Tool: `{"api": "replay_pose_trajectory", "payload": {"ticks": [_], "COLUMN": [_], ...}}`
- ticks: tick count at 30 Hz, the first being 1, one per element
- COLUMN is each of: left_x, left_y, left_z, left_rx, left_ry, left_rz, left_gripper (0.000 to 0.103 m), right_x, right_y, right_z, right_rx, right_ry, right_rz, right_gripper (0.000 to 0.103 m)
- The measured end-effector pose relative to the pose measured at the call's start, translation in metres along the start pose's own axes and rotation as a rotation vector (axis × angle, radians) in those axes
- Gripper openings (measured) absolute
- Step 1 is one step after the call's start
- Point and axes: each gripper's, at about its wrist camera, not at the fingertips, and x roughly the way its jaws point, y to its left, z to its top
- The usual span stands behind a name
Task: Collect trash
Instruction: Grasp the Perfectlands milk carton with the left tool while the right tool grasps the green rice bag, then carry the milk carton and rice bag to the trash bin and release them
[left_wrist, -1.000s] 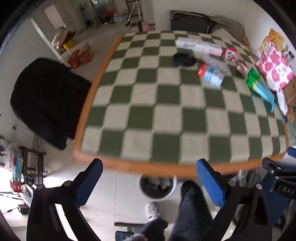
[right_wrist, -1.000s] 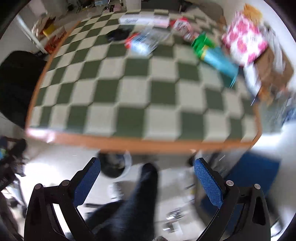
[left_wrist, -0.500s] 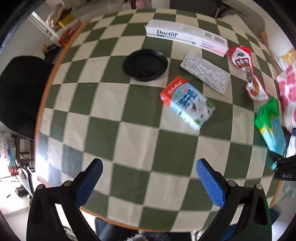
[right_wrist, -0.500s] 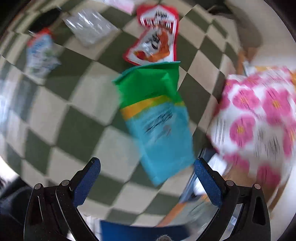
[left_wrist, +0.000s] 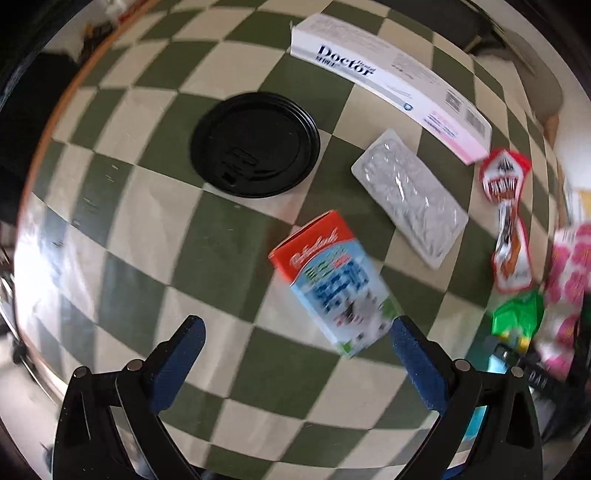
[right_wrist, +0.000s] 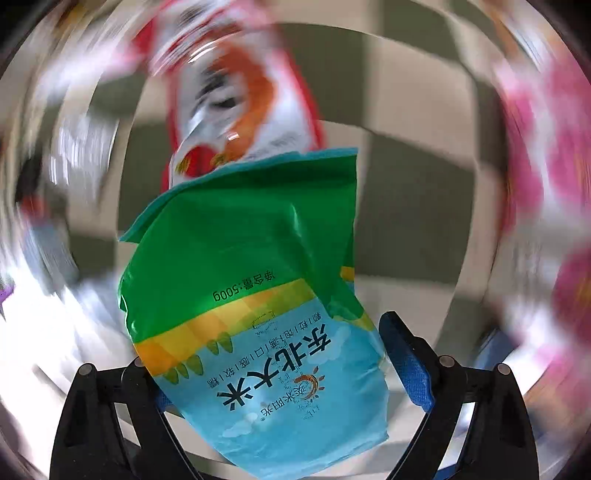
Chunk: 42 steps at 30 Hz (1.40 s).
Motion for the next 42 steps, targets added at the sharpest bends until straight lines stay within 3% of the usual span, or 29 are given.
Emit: {"api": "replay_pose_trajectory", "payload": {"ticks": [4, 7, 8, 11, 16, 18, 22, 25, 29, 36, 42], "left_x": [0.021, 0.035, 0.038, 0.035, 0.034, 0.045, 0.037, 0.026, 0.003, -0.052, -0.102], "left_y": [-0.004, -0.007, -0.007, -0.014, -0.032, -0.029, -0.013, -0.013, -0.015, -0.022, 0.020], "left_z": [0.018, 0.025, 0.024, 0.016, -0.023, -0.030, -0.033, -0.041, -0.055, -0.088, -0.106], "left_rx": [-0.057, -0.071, -0.063, 0.045, 0.378, 0.386, 0.310, 0.335, 0.380, 0.427, 0.437], "left_ry": [0.059, 0.091, 0.093, 0.063, -0.004, 0.052, -0.001, -0.050, -0.122, -0.253, -0.379], "left_rz": [-0.031, -0.016, -0.025, 0.001, 0.141, 0.159, 0.117, 0.119, 0.140, 0.137, 0.104], "left_gripper": [0.102, 0.079, 0.063, 0.062, 0.062, 0.063, 0.055, 0.053, 0.052, 0.052, 0.052], "right_x": [-0.001, 0.003, 0.003, -0.003, -0.013, -0.008, 0.011, 0.010, 0.007, -0.024, -0.072], "right_y": [-0.025, -0.034, -0.036, -0.039, -0.020, -0.012, -0.004, 0.000, 0.029, 0.050, 0.088], "right_z": [-0.008, -0.010, -0.011, -0.015, -0.017, -0.014, -0.020, -0.027, -0.061, -0.100, -0.154], "right_rx": [0.253, 0.327, 0.331, 0.297, 0.179, 0.153, 0.175, 0.192, 0.201, 0.199, 0.191], "right_ry": [-0.034, -0.015, -0.016, -0.051, -0.099, -0.102, -0.091, -0.134, -0.166, -0.260, -0.383], "right_rz": [0.099, 0.168, 0.190, 0.193, 0.091, 0.056, 0.034, -0.002, 0.022, 0.043, 0.053], "right_gripper": [0.094, 0.102, 0.102, 0.103, 0.103, 0.103, 0.102, 0.094, 0.091, 0.087, 0.087]}}
